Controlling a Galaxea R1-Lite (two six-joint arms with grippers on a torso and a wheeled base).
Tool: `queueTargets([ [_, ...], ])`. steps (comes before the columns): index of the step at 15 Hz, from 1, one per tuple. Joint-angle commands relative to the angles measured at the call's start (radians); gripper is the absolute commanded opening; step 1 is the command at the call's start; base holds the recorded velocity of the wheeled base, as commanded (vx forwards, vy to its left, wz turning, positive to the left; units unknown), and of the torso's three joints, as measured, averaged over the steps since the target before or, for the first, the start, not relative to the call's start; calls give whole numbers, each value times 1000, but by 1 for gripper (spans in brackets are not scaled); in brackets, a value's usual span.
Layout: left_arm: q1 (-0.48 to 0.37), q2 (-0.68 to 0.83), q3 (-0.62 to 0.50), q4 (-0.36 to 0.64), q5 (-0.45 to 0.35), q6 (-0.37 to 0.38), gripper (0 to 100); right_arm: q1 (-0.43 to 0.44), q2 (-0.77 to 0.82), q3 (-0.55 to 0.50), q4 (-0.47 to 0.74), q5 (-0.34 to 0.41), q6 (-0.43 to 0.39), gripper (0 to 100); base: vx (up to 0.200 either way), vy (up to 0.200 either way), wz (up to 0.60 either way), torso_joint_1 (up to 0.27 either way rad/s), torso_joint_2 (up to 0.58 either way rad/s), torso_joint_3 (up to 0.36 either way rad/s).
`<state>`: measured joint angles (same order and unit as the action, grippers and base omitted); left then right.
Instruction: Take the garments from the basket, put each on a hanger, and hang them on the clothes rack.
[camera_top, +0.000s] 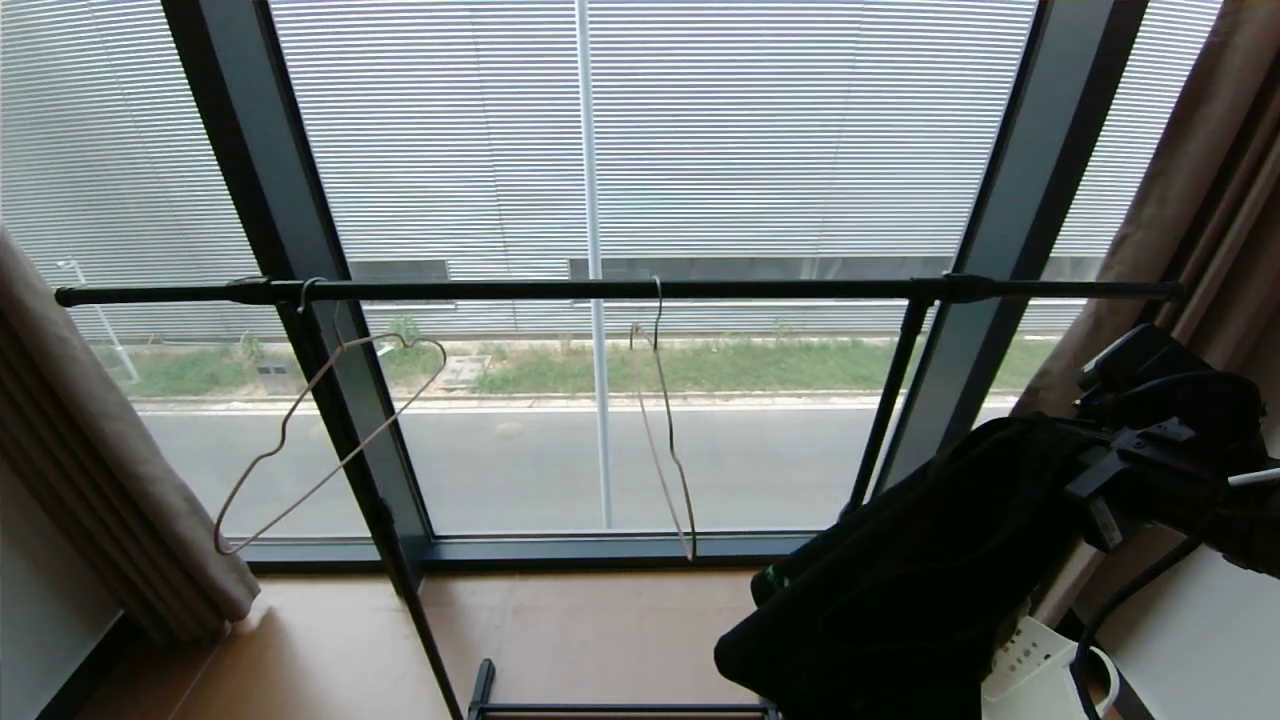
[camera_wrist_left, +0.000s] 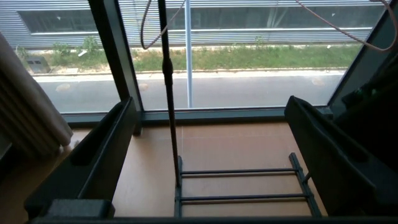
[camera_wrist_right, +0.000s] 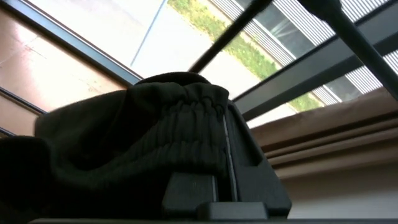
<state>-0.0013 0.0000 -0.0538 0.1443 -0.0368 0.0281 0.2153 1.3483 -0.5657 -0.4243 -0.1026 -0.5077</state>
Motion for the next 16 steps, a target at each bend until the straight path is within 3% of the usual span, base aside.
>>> queueTargets([
  [1,0,0,0,0,0,1,100,1,-1,0,-1,0,-2,0,0,0,0,0,0,0],
  [6,0,0,0,0,0,1,100,1,3,-2,-1,-2,-2,0,0,0,0,0,0,0],
  [12,0,0,0,0,2,1,100,1,5,-3,-1,-3,-2,0,-200,0,0,-1,2,5],
  [16,0,3,0,1,-2,3,100,9,35,-39,-1,-5,0,0,0,0,0,0,0,0],
])
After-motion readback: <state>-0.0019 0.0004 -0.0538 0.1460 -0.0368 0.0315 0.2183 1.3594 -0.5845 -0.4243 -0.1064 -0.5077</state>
